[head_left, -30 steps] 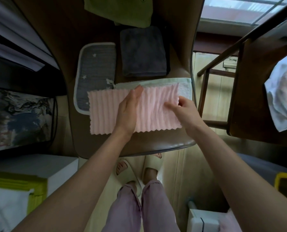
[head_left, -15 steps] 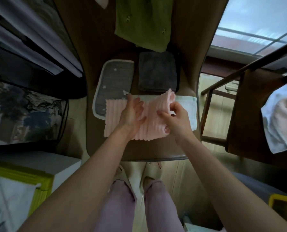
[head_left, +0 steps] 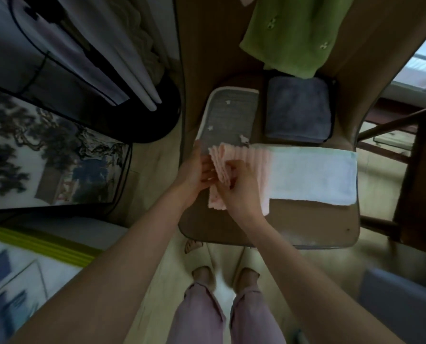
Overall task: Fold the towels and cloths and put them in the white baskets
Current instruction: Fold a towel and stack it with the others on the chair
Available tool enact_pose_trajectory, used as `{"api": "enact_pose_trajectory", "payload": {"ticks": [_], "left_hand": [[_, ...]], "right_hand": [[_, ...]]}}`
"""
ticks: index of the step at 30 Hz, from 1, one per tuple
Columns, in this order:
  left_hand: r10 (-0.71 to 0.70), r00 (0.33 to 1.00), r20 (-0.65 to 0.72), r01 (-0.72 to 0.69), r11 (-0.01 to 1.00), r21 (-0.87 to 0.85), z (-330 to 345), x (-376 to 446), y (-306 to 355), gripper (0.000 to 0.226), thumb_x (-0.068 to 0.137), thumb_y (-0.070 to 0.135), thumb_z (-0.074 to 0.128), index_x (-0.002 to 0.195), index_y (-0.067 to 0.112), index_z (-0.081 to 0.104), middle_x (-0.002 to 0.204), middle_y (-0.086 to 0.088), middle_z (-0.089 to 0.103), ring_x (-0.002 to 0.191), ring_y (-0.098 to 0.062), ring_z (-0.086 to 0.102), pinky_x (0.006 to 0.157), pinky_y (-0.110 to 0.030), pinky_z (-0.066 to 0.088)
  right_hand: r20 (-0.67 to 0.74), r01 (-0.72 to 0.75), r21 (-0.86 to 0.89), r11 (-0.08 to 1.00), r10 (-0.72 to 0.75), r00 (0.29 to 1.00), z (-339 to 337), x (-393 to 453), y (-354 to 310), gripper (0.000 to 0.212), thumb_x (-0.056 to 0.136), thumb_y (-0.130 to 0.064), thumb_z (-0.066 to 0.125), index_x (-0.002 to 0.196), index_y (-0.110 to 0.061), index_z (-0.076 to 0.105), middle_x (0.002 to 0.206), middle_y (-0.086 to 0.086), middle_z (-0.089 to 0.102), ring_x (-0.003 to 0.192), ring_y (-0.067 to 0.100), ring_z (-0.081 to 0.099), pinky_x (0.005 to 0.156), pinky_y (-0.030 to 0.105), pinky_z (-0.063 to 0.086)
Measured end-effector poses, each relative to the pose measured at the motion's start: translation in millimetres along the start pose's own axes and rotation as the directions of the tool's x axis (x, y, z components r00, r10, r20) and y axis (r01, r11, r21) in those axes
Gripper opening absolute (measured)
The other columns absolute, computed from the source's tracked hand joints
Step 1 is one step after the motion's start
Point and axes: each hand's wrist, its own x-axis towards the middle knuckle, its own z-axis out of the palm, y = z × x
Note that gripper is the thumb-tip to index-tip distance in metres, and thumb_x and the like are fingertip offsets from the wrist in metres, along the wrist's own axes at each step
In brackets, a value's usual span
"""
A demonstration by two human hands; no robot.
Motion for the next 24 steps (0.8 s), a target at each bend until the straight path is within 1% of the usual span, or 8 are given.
{"api": "enact_pose_trajectory", "payload": {"ticks": [5,8,11,14,18,21,22,24], "left_hand": [[0.021,0.997,-0.077,-0.009,0.989,0.145,1.3,4.3,1.2,0.054,0.097,0.059,0.035,0.119,0.018,0.062,0.106,-0.001,0.067,0.096,-0.018,0.064,0.086,-0.033,0.052],[0.174,0.979,-0.11,-0.129,0.935,0.33,8.1,5.3,1.2,0.032,0.095,0.048,0.049,0.105,0.021,0.062,0.093,0.005,0.063,0.087,-0.011,0.061,0.075,-0.027,0.05],[0.307,0.947,-0.093,-0.234,0.86,0.453,15.3,9.2,-4.0,0.021,0.098,0.032,0.051,0.104,0.015,0.063,0.1,-0.001,0.064,0.087,-0.013,0.059,0.074,-0.025,0.044],[0.339,0.939,-0.052,-0.271,0.825,0.496,16.0,8.5,-12.2,0.026,0.104,0.025,0.039,0.117,0.013,0.058,0.107,0.0,0.06,0.085,-0.008,0.055,0.076,-0.023,0.041],[0.331,0.944,-0.001,-0.289,0.824,0.487,11.9,6.0,-18.4,0.019,0.105,0.022,0.031,0.109,0.022,0.05,0.099,0.007,0.054,0.082,-0.001,0.05,0.073,-0.02,0.042],[0.365,0.928,-0.078,-0.286,0.83,0.478,18.5,10.2,-12.9,0.026,0.103,0.023,0.03,0.098,0.014,0.054,0.105,-0.004,0.055,0.09,-0.01,0.052,0.089,-0.032,0.045],[0.353,0.931,-0.096,-0.269,0.839,0.474,23.1,11.8,-11.1,0.031,0.102,0.031,0.031,0.105,0.012,0.055,0.112,-0.006,0.054,0.097,-0.013,0.053,0.094,-0.033,0.043],[0.31,0.942,-0.128,-0.207,0.838,0.505,33.5,12.6,-7.5,0.067,0.091,0.062,0.034,0.134,0.012,0.046,0.132,-0.006,0.048,0.118,-0.019,0.05,0.105,-0.041,0.04]], "right_hand": [[0.103,0.043,-0.086,0.995,-0.034,0.994,1.9,-1.4,4.6,0.034,0.093,-0.016,0.061,0.126,-0.011,0.054,0.122,-0.003,0.048,0.096,0.013,0.056,0.078,0.014,0.042],[0.161,0.064,-0.129,0.99,-0.043,0.986,-9.9,-0.6,4.2,0.026,0.094,-0.011,0.058,0.12,-0.012,0.061,0.119,0.0,0.057,0.09,0.011,0.057,0.078,0.017,0.047],[0.121,0.114,-0.204,0.972,-0.091,0.988,-31.8,3.5,2.1,0.024,0.095,-0.007,0.055,0.115,-0.013,0.064,0.108,-0.001,0.065,0.085,0.005,0.056,0.076,0.011,0.047],[-0.084,0.066,-0.233,0.97,-0.088,0.993,-58.8,18.3,7.5,0.032,0.094,-0.01,0.055,0.125,-0.018,0.058,0.123,0.001,0.059,0.105,0.013,0.052,0.086,0.018,0.042],[0.051,-0.04,-0.247,0.968,0.054,0.997,-78.3,40.1,22.6,0.041,0.097,-0.021,0.056,0.137,-0.019,0.049,0.139,0.001,0.05,0.128,0.02,0.043,0.103,0.033,0.038],[0.146,0.035,-0.324,0.945,0.014,0.989,-83.2,49.6,26.2,0.035,0.092,-0.019,0.063,0.126,-0.013,0.059,0.129,0.004,0.057,0.118,0.02,0.05,0.089,0.021,0.033],[0.151,0.07,-0.352,0.933,-0.018,0.988,-83.0,51.8,26.6,0.031,0.09,-0.018,0.066,0.121,-0.012,0.062,0.124,0.004,0.058,0.114,0.02,0.05,0.086,0.019,0.031],[0.147,0.145,-0.393,0.908,-0.093,0.985,-80.3,54.3,27.0,0.025,0.087,-0.016,0.069,0.112,-0.009,0.066,0.115,0.005,0.059,0.108,0.019,0.05,0.081,0.019,0.029]]}}
